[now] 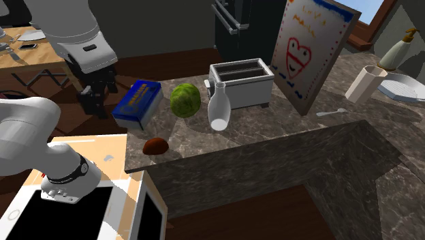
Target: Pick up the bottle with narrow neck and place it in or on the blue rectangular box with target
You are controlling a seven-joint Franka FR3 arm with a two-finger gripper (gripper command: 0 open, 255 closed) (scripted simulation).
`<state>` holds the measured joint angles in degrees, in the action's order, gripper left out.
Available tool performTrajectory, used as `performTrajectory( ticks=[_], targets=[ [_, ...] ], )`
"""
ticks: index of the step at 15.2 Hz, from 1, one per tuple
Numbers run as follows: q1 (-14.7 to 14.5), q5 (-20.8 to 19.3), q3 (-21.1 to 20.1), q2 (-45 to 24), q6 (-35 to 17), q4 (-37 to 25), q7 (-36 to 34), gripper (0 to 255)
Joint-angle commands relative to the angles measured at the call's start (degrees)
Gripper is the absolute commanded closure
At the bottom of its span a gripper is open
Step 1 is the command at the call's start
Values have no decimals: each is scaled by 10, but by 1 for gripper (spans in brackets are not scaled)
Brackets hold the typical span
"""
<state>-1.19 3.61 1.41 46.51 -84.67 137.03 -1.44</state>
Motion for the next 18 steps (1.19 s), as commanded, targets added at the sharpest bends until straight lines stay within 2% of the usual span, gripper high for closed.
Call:
performTrajectory(
  ticks=[1, 10, 18],
  targets=[
    [0, 0, 0, 0, 0, 0, 0, 0],
    [-21, 28, -72, -170, -108, -70, -69, 0],
    [-32, 14, -125, -338, -168, -182, -137, 0]
  ],
)
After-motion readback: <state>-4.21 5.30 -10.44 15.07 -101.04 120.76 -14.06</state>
